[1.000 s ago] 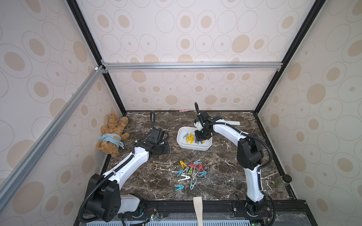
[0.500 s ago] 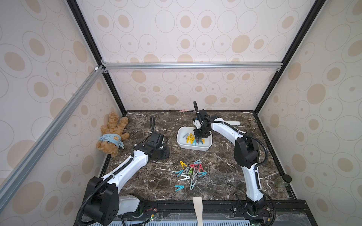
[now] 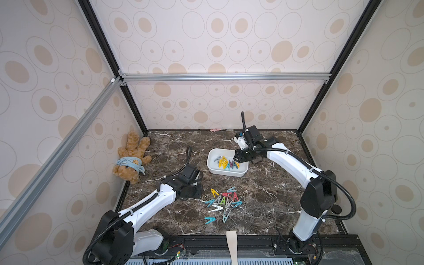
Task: Put the clothespins into the storage box
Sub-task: Pick up the clothespin from the center of the board.
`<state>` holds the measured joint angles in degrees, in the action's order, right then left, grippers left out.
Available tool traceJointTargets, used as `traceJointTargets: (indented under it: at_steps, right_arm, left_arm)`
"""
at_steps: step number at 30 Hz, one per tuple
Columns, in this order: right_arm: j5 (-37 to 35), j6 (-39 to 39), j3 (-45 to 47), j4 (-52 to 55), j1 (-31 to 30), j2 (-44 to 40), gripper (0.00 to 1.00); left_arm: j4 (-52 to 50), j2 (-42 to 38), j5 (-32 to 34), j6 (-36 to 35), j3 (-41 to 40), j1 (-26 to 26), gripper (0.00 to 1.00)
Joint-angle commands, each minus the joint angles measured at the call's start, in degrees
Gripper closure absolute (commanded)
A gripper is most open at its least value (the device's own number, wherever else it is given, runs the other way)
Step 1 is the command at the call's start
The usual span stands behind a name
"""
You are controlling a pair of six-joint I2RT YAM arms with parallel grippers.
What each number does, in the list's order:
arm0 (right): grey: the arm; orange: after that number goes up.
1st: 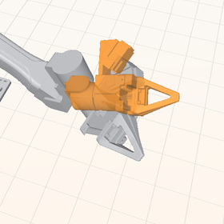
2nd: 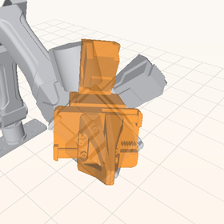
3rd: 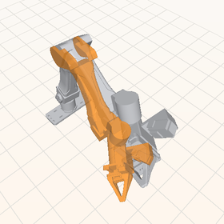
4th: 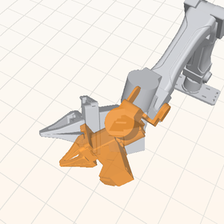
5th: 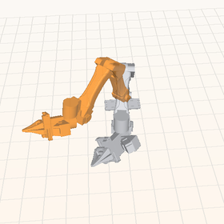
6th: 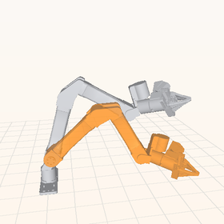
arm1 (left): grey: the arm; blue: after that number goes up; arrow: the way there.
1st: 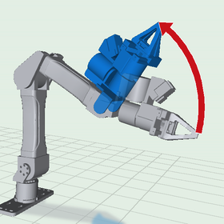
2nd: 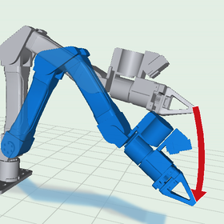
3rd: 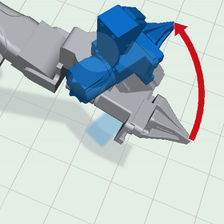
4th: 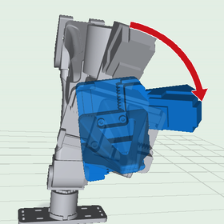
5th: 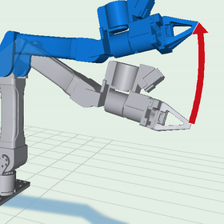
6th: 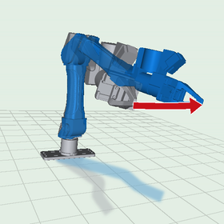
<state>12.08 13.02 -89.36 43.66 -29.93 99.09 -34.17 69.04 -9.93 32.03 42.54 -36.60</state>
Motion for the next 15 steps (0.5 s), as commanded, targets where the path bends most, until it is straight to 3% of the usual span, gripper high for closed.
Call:
traceJointTargets:
  at_steps: [1,8,15]
  right_arm:
    - [1.06,2.56,4.29,-2.59,-0.44,-2.19,0.71]
    - [3.78,6.0,8.4,-7.62,-0.76,-5.48,0.68]
    - [4.7,6.06,7.66,-8.32,-1.6,-4.48,0.68]
  left_arm:
    - [-3.25,-2.42,2.53,3.92,-0.63,-6.78,0.53]
    - [-0.55,-4.69,3.48,15.25,-6.58,-20.23,0.52]
    - [0.36,-2.16,6.87,18.52,-8.09,-26.67,0.52]
